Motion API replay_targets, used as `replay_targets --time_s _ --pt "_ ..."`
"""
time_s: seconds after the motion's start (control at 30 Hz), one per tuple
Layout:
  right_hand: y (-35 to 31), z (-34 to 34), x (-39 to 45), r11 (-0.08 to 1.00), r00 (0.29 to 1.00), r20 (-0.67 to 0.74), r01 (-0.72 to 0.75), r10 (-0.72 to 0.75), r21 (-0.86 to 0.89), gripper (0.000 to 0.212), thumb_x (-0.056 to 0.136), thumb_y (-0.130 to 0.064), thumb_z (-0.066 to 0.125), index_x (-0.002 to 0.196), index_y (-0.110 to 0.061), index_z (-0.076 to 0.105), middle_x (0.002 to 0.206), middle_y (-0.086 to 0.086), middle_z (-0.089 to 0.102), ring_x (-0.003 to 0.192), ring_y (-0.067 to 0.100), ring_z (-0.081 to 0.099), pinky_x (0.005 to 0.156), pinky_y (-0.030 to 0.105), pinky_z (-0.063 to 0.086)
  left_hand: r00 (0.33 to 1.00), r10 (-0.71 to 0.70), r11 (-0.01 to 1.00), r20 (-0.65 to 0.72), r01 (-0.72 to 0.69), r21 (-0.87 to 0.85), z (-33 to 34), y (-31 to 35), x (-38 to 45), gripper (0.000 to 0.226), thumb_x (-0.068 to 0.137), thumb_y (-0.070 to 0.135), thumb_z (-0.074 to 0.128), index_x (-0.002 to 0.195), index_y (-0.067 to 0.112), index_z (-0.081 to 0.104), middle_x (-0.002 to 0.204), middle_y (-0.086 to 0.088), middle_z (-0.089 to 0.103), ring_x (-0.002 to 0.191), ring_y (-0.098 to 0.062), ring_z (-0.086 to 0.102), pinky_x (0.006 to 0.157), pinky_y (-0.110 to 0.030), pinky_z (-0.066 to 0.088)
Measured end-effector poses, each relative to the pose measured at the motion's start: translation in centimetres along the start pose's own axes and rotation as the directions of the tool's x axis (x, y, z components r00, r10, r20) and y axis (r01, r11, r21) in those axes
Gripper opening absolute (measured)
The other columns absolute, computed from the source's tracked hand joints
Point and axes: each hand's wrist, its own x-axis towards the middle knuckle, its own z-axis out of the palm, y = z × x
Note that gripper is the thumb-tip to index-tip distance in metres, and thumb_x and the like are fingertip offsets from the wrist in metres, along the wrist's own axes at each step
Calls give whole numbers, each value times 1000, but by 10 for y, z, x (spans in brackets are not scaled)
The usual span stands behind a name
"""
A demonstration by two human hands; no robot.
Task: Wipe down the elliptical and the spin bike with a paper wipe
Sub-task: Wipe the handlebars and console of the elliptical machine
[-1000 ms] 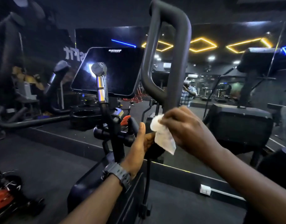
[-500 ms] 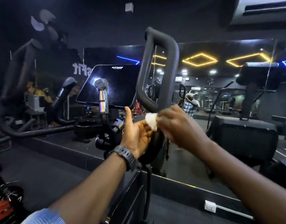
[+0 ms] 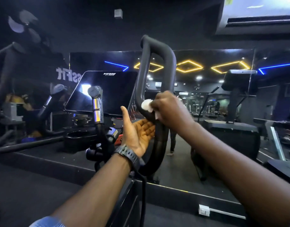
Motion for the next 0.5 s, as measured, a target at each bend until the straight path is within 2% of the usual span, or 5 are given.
replay_targets --time_s 0.13,0.23,0.3,0.4,0.5 --pt "-10 1 -28 992 981 148 123 -123 5 19 69 0 75 83 -14 74 77 0 59 71 17 50 55 24 47 999 37 993 9 -36 -110 -6 27 21 107 75 90 31 115 -4 64 109 -19 69 100 -30 66 100 -42 49" --pt "-4 -12 -18 989 974 194 135 -120 -66 17 73 -1 70 86 -11 74 77 1 60 71 20 55 57 29 52 998 65 988 24 -62 -139 -14 42 36 105 77 89 30 120 -1 62 111 -16 69 101 -28 67 102 -45 49" --pt "-7 -2 18 996 987 159 50 -38 -72 10 76 -2 64 78 -9 70 73 3 58 68 24 58 58 36 54 997 67 987 49 -59 -147 -14 44 43 101 80 87 28 116 0 64 102 -14 72 93 -25 68 95 -41 52" --pt "-17 24 45 981 981 45 -190 191 -31 12 85 -11 58 76 -8 64 74 7 62 70 29 60 62 42 52 993 81 988 90 -68 -138 -14 47 49 102 82 85 32 126 -3 61 110 -16 69 102 -27 64 106 -43 45" --pt "-28 18 29 955 952 86 -291 295 -52 11 87 -15 59 79 -10 64 77 5 64 72 28 61 63 39 50 984 74 995 160 -63 -74 -19 59 62 100 84 82 30 126 -3 60 116 -19 68 109 -32 63 107 -45 43"
